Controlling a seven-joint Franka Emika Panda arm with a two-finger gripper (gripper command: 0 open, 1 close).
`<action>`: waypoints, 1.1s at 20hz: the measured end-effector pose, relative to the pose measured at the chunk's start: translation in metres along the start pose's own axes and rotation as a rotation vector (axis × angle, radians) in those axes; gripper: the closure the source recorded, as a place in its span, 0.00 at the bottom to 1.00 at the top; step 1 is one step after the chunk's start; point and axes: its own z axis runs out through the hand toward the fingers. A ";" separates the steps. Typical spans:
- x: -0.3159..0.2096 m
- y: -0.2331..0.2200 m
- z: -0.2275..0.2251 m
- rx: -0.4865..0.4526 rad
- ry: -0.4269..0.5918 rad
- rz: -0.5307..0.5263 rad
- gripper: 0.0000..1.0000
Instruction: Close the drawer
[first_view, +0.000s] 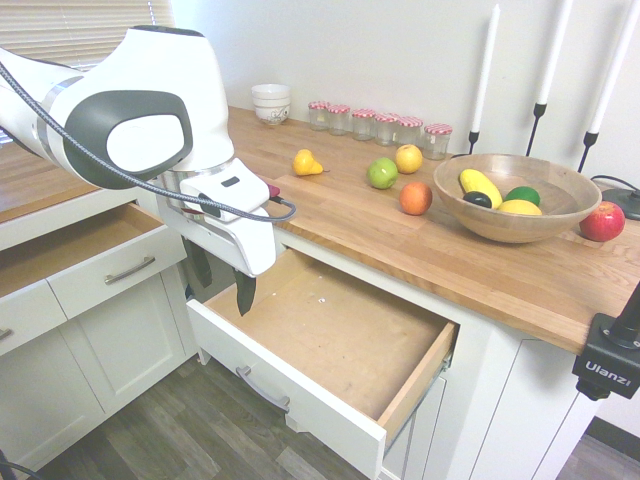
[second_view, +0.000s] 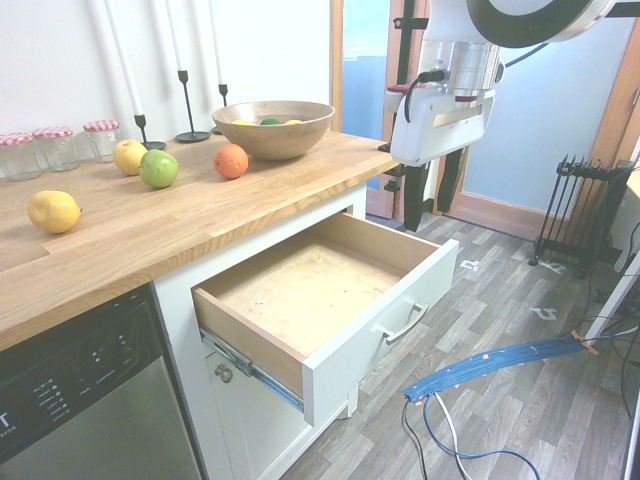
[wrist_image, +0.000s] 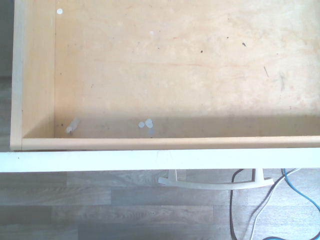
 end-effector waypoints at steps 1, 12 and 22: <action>0.000 0.000 0.000 0.000 0.000 0.002 0.00; -0.001 0.001 0.002 -0.006 -0.001 0.038 0.00; -0.024 0.015 0.008 -0.026 0.001 0.053 0.00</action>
